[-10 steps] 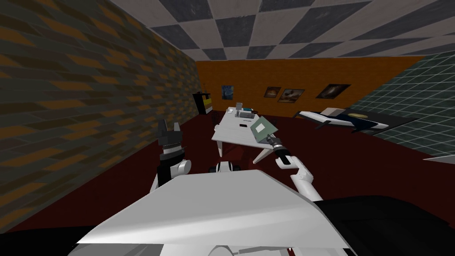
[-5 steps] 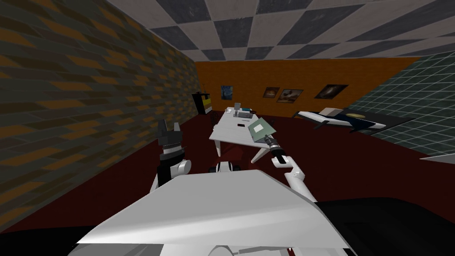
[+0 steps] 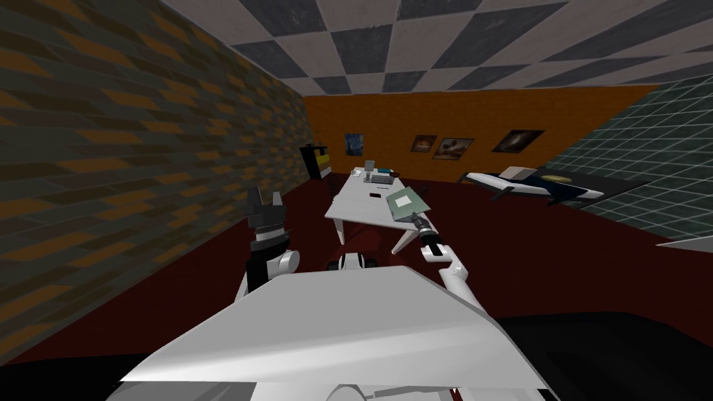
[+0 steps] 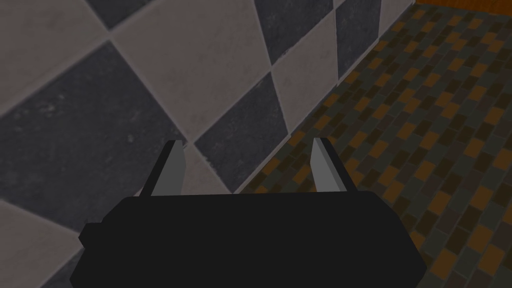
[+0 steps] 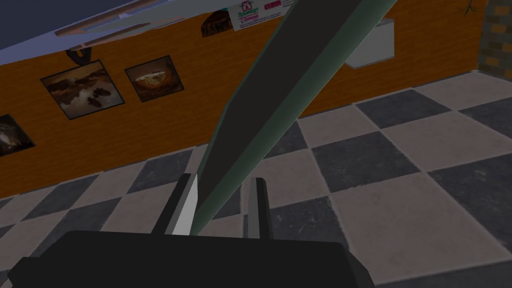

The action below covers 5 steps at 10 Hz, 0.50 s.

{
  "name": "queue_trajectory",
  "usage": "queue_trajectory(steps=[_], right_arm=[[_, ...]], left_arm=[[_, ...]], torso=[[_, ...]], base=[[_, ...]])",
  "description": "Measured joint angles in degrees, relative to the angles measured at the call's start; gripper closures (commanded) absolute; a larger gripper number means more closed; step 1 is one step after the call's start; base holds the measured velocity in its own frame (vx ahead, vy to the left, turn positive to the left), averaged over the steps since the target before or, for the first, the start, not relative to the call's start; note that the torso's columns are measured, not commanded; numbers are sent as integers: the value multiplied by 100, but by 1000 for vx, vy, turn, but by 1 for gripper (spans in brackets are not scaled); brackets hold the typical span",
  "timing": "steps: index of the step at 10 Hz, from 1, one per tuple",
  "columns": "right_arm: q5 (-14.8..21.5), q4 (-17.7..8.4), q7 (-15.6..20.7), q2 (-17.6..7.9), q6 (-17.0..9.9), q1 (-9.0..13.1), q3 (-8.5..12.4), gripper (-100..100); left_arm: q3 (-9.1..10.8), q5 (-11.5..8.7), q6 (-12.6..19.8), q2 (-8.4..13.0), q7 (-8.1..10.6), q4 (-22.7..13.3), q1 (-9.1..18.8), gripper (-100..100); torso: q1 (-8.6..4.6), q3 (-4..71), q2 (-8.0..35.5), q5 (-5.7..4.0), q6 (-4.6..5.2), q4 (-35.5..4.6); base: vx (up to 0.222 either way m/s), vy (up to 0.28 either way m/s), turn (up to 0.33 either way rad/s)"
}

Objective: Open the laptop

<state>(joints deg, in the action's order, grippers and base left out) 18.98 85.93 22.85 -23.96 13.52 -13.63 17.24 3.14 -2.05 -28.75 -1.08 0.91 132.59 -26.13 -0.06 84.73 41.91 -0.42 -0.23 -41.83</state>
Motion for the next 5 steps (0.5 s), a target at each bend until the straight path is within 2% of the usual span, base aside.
queue_trajectory(steps=[2,4,5], right_arm=[[-87,-97,-78,93,40,76,-20,100],[-187,-344,-163,233,238,161,-26,100],[-250,-462,-213,312,332,211,-36,-100]], left_arm=[[0,0,0,0,0,0,0,0],[0,0,0,0,0,0,0,0],[0,0,0,0,0,0,0,0]], torso=[[8,-1,8,28,2,-23],[-2,1,5,25,3,-21],[-2,1,4,20,3,-17]], base=[[-8,-59,-26],[-9,-57,-9],[-39,-13,58]])
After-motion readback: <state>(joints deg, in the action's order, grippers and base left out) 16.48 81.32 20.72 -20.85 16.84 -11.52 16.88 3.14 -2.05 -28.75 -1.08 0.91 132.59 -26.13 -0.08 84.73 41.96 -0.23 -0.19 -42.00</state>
